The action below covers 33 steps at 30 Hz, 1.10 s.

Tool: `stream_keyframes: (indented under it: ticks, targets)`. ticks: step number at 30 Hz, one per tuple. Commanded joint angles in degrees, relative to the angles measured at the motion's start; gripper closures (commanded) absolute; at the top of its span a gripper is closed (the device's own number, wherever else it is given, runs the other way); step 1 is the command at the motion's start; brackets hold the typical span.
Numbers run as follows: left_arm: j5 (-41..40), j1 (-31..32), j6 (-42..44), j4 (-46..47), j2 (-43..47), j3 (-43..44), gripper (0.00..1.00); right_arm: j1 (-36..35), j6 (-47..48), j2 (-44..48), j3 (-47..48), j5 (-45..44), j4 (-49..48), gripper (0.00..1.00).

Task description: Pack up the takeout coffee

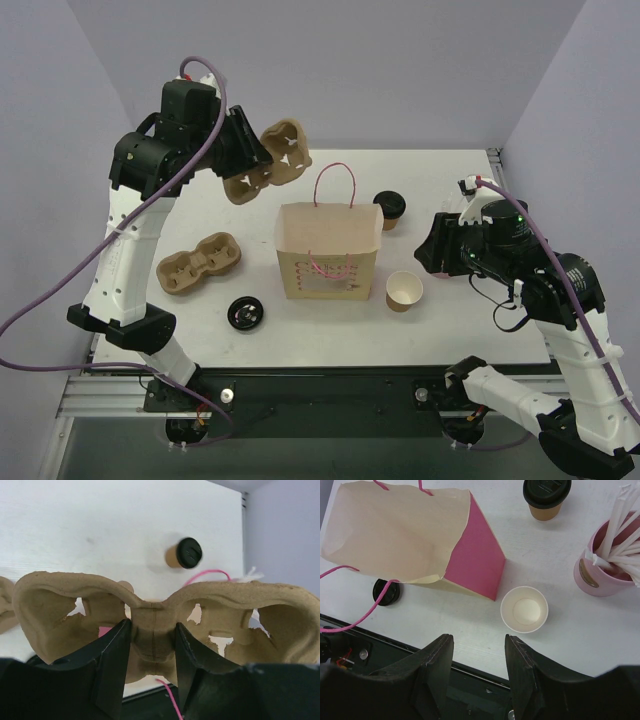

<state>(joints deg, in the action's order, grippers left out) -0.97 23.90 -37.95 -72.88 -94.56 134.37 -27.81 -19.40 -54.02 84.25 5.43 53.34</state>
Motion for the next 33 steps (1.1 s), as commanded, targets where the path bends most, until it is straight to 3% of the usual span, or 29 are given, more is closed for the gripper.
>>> stream_keyframes:
  ticks: [1, 6, 12, 22, 33]
  targets:
    - [8.5, 4.0, -6.1, -0.6, -1.2, 3.0, 0.55, -0.2, -0.3, 0.0, 1.5, 0.7, 0.7, 0.54]
    - [12.8, 10.3, -11.3, 7.5, 0.3, -2.1, 0.55, -0.2, -0.9, 0.3, 1.4, 0.5, 0.8, 0.55]
    - [13.4, 13.4, -13.3, 7.7, -1.3, -2.4, 0.55, -0.3, -1.6, 0.4, 1.7, 0.5, 0.7, 0.55]
    - [13.5, 14.0, -12.8, 12.4, 1.0, -13.6, 0.55, -0.2, -2.8, 1.4, 1.6, -0.2, 0.9, 0.55]
    - [10.1, 15.2, -9.1, 8.9, -1.8, -14.3, 0.56, -0.2, -3.1, 1.7, 2.5, -0.9, 2.0, 0.55]
